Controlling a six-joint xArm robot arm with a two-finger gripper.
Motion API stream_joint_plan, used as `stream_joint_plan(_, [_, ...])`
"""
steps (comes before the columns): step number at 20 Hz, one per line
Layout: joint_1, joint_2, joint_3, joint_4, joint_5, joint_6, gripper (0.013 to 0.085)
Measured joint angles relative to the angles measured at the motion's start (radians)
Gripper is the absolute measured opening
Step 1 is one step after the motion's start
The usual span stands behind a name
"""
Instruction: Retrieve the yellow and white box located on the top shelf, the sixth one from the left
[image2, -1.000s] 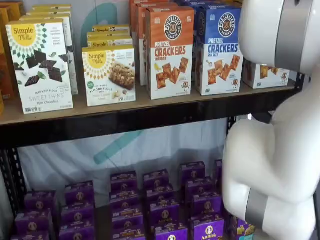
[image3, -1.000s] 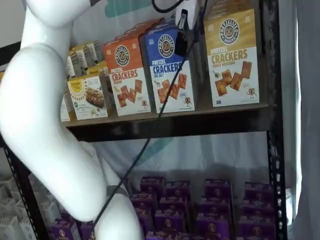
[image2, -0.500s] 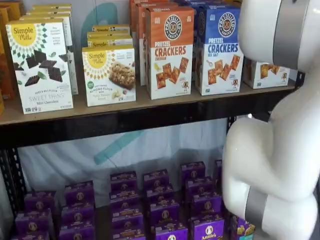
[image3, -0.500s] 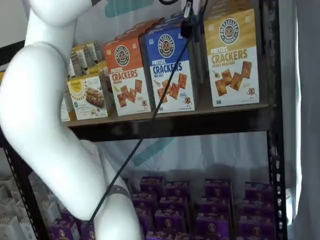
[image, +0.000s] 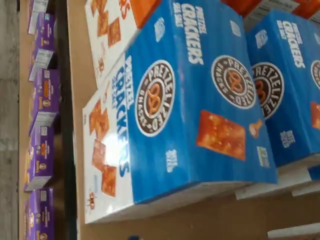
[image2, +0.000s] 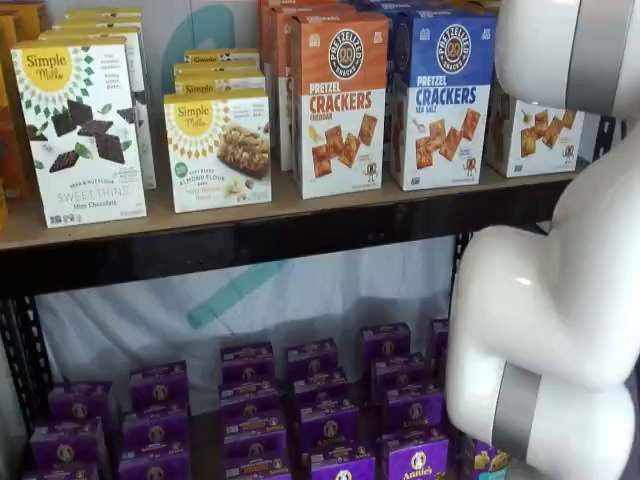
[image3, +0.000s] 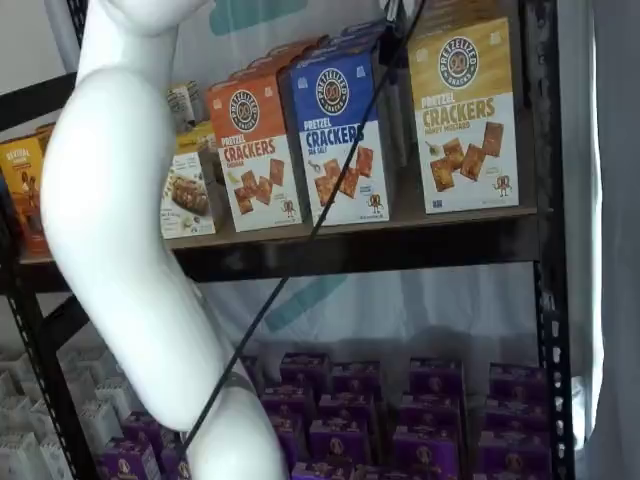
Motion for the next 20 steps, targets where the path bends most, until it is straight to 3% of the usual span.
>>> stream_joint_plan(12, [0.051, 0.034, -0.007, -0.064, -0.116, -0.030, 0.0850])
stream_joint_plan(20, [0.085, 0.079, -0.056, -0.148, -0.093, -0.026, 0.0850])
